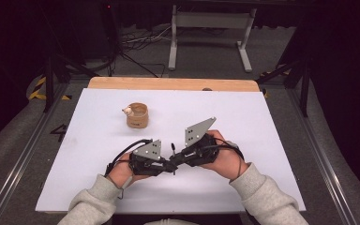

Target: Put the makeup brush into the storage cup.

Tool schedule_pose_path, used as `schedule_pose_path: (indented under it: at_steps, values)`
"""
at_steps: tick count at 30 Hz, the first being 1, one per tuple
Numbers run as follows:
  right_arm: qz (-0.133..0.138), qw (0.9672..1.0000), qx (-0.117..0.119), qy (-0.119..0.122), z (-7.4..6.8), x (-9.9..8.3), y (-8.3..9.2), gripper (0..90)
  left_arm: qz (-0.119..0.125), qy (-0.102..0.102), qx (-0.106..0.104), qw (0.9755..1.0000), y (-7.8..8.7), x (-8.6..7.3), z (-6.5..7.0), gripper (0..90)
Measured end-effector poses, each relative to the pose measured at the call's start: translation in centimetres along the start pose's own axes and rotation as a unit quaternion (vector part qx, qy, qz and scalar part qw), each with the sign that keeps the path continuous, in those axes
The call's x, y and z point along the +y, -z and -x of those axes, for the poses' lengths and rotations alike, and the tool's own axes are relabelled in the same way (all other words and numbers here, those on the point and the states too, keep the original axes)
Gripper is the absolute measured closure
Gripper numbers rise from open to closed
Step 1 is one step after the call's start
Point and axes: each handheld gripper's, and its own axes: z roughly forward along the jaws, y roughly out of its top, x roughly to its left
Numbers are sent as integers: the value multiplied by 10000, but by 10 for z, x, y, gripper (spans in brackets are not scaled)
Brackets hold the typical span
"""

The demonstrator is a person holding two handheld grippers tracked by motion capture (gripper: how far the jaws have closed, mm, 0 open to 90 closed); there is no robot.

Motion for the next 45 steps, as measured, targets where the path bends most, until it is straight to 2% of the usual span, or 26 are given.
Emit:
schedule_pose_path:
  at_steps: [2, 4, 6, 7, 10, 13, 15, 20, 23, 24, 25, 27, 28, 32, 36, 37, 41, 45]
  values:
    - [24, 10000, 14, 37, 0, 0, 0, 827, 28, 9, -27, 10000, 1, -1, -1, 847]
    - [97, 9999, -44, 88, 0, 0, 1, 715, 47, 13, -24, 10000, 1, 0, 0, 848]
    - [137, 9999, -42, 69, 0, -1, 1, 683, 54, 36, -17, 10000, 2, 0, 0, 848]
    - [192, 9998, -65, 61, 0, -1, 1, 633, 57, 53, -11, 10000, 2, -1, -1, 848]
    - [406, 9990, -100, -150, 0, -4, 4, 546, 113, 99, 1, 9999, 3, -2, -2, 848]
    - [781, 9965, -249, -142, -1, -7, 10, 402, 171, 128, 38, 9998, 6, -3, -3, 848]
    - [968, 9946, -327, -194, -2, -9, 14, 353, 232, 169, 65, 9996, 8, -3, -4, 848]
    - [1189, 9907, -605, -250, -2, -17, 24, 248, 387, 266, 216, 9987, 14, -3, -6, 848]
    - [1362, 9877, -712, -298, -2, -22, 29, 180, 523, 334, 322, 9976, 20, -3, -8, 848]
    - [1362, 9877, -712, -298, -2, -22, 29, 180, 523, 334, 322, 9976, 20, -3, -8, 848]
    - [1506, 9847, -799, -355, -1, -27, 32, 138, 573, 369, 360, 9970, 22, -3, -8, 848]
    - [1605, 9823, -885, -393, 0, -31, 34, 100, 631, 410, 413, 9963, 24, -3, -10, 848]
    - [1605, 9823, -885, -393, 0, -31, 34, 100, 666, 444, 453, 9958, 26, -3, -11, 848]
    - [1777, 9769, -1082, -489, 1, -40, 41, 58, 738, 517, 579, 9943, 34, -2, -14, 848]
    - [1907, 9724, -1220, -571, 2, -48, 47, 54, 791, 561, 658, 9931, 40, 0, -17, 848]
    - [1932, 9713, -1264, -576, 2, -51, 49, 55, 848, 574, 721, 9921, 45, 1, -19, 848]
    - [1943, 9697, -1375, -557, 2, -57, 51, 54, 893, 598, 831, 9907, 51, 4, -22, 848]
    - [2049, 9658, -1456, -633, 3, -64, 54, 52, 906, 656, 881, 9898, 57, 7, -26, 848]
